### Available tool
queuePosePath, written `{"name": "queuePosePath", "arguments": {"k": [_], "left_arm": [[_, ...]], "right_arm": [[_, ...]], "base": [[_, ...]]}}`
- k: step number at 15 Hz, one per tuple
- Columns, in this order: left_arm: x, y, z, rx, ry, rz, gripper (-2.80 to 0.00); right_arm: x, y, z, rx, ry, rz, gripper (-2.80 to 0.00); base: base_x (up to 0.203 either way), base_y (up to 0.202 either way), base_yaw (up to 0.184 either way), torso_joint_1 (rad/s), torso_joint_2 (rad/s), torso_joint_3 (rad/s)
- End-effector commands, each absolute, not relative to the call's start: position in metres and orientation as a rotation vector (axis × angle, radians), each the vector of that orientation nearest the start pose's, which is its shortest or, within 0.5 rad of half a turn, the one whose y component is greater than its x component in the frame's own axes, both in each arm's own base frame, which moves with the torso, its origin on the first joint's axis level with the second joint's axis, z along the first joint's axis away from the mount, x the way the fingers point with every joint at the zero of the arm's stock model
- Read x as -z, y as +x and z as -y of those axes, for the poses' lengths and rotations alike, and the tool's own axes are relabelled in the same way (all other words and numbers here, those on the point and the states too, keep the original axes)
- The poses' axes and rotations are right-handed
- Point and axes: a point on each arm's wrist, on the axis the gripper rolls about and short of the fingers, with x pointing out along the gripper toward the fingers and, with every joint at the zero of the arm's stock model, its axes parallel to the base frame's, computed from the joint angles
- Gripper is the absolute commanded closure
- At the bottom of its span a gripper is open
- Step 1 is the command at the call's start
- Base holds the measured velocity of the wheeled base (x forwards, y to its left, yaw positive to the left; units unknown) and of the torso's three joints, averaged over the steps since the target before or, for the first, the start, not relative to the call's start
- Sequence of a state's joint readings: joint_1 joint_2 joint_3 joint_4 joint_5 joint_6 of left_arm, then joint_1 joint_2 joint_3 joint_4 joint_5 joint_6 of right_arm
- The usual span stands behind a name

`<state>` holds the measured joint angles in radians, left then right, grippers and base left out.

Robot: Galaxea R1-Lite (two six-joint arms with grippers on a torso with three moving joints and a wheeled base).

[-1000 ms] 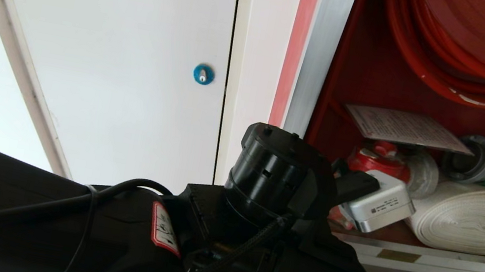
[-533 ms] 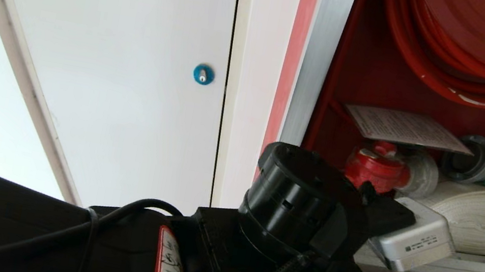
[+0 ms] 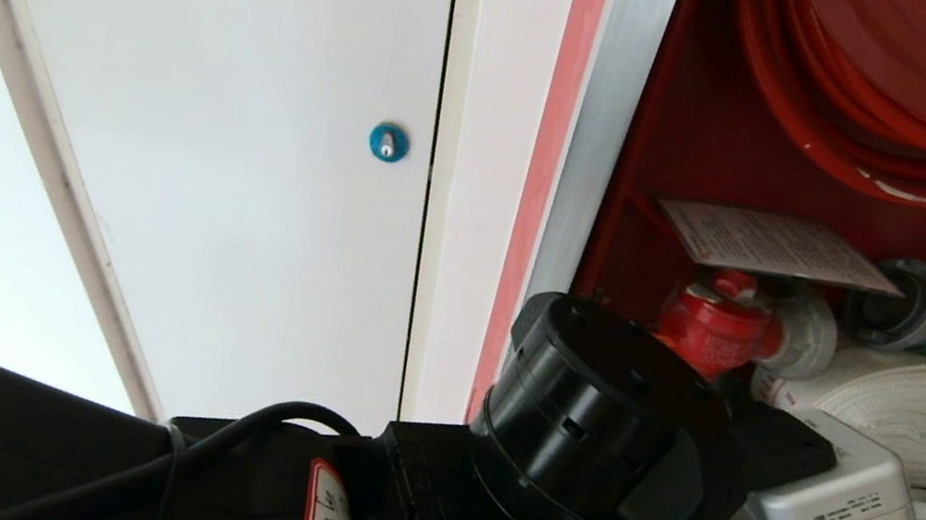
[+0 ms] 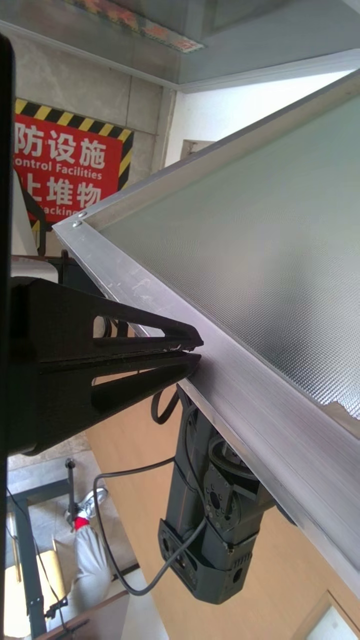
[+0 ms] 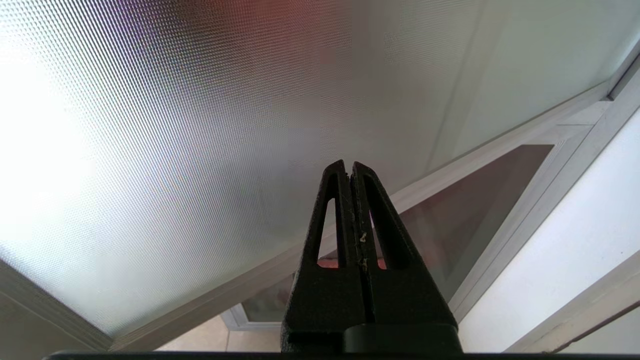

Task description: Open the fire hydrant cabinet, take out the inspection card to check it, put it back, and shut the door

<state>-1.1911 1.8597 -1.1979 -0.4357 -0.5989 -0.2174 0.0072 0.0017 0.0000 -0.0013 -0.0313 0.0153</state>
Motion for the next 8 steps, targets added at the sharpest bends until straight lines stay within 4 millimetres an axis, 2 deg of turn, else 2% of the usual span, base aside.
{"name": "queuePosePath", "arguments": {"k": [1, 5, 8], "left_arm": [[-0.219, 0.121, 0.345, 1.757, -0.081, -0.437, 0.00], [-0.219, 0.110, 0.350, 1.787, -0.075, -0.439, 0.00], [-0.218, 0.110, 0.350, 1.787, -0.074, -0.442, 0.00]], "right_arm": [[-0.076, -0.023, 0.001, 0.025, 0.015, -0.001, 0.00], [-0.076, -0.023, 0.001, 0.025, 0.017, 0.000, 0.00], [-0.076, -0.023, 0.001, 0.025, 0.018, -0.001, 0.00]], "base": [[0.000, 0.000, 0.000, 0.000, 0.00, 0.000], [0.000, 0.000, 0.000, 0.000, 0.00, 0.000], [0.000, 0.000, 0.000, 0.000, 0.00, 0.000]]}}
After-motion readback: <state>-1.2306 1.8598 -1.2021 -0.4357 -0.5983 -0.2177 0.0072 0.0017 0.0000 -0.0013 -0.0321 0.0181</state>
